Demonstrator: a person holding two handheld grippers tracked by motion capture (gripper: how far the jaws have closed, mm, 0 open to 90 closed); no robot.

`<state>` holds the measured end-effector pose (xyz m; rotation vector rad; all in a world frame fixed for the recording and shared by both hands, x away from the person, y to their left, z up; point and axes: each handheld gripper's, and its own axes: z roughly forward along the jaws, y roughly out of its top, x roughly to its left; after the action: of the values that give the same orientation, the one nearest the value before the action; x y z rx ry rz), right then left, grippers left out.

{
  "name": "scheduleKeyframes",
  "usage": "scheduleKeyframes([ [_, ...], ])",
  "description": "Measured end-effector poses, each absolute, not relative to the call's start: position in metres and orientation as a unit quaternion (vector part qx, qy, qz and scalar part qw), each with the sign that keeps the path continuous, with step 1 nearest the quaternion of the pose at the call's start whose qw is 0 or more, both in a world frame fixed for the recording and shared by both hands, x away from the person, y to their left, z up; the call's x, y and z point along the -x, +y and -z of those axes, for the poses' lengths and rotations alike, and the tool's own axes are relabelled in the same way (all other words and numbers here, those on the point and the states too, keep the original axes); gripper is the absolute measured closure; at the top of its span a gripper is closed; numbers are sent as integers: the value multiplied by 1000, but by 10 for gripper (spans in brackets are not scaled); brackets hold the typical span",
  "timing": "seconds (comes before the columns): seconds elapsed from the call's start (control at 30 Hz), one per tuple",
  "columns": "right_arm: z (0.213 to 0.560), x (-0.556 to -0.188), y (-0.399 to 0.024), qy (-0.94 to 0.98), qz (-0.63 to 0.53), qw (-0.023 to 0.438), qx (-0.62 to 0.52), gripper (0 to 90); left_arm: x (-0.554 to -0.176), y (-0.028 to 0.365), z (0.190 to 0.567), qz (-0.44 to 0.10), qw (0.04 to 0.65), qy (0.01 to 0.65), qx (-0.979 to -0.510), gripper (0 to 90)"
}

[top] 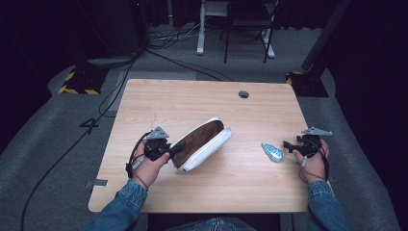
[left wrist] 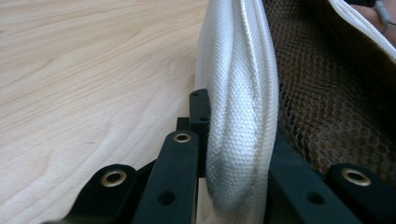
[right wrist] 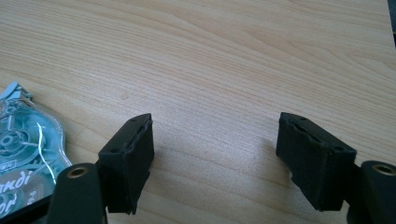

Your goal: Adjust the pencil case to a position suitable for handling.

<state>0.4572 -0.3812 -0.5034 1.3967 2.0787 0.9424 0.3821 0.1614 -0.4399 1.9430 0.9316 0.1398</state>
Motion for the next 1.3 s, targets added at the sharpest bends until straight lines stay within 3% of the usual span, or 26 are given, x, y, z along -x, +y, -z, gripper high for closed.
scheduleKeyframes([
  [0.53, 503, -457, -380, 755, -344, 231, -508, 282, -370, 125, 440, -22, 475, 319, -820, 848],
  [1.3, 503, -456, -379, 757, -344, 230, -506, 281, -363, 103, 449, -5, 465, 285, -838, 846],
])
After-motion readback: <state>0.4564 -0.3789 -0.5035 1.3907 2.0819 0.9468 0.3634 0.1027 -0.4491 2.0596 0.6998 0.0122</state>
